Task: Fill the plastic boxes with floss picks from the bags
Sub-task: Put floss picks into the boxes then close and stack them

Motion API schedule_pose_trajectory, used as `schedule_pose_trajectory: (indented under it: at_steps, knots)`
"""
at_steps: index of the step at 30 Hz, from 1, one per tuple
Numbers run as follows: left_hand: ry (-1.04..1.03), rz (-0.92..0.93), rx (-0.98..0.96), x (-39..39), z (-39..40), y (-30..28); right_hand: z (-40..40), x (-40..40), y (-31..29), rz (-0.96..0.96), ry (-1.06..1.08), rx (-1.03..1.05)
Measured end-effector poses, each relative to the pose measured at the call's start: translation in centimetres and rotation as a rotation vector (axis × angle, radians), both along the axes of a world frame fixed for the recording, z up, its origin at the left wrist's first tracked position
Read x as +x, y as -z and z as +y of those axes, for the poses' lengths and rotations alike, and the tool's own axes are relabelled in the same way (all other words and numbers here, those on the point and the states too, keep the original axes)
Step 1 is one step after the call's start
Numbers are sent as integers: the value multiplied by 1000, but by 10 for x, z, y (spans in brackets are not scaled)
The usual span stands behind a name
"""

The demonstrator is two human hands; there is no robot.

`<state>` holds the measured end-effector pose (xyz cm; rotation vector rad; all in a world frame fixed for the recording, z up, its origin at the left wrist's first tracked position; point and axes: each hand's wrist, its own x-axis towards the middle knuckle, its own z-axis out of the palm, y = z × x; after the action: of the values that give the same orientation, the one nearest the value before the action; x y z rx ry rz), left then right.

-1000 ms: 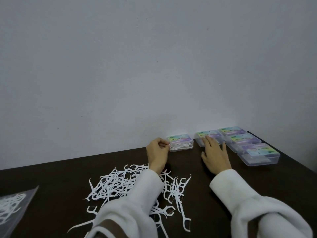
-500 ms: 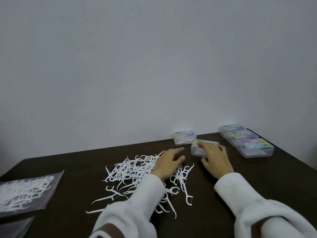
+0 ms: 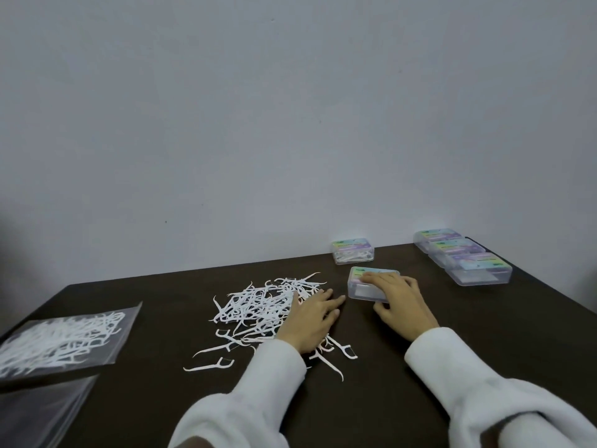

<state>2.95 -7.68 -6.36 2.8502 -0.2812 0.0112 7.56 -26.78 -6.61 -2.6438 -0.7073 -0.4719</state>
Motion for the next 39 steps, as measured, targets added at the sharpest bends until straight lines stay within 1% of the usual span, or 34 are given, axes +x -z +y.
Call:
schedule_pose_trajectory:
  at_steps: [3, 5, 7, 10, 12, 13, 15, 20, 22, 26, 30, 35, 39]
  knots:
    - [-44, -32, -33, -7, 12, 1, 2, -2, 2, -2, 27, -51]
    - [-81, -59, -37, -11, 18, 2, 2, -4, 2, 79, 84, -66]
    - [-115, -101, -64, -16, 21, 3, 2, -6, 0, 144, 94, -34]
    - [-138, -216, -130, -22, 20, 2, 2, -9, -2, 111, 100, 9]
    - [-127, -290, -176, -26, 15, 0, 2, -10, 0, 134, 139, 32]
    - [-120, -325, -198, -28, 13, -1, 1, -10, 1, 187, 139, 82]
    - [-101, -400, -229, -30, 8, -2, 0, -10, 1, 299, 89, 251]
    - [-19, -596, -237, -32, 5, -3, 5, -15, -5, 350, -63, 555]
    - [27, -624, -256, -33, 4, -3, 9, -18, -6, 380, -122, 611]
    - [83, -623, -280, -35, 2, -2, 16, -25, -8, 328, -197, 609]
    - [107, -681, -260, -35, 0, -2, 16, -28, -11, 176, -191, 532]
    - [120, -787, -143, -37, -5, -4, 17, -32, -12, 78, -197, 499]
    - [91, -860, -74, -36, -4, -5, 20, -37, -16, 62, -184, 516]
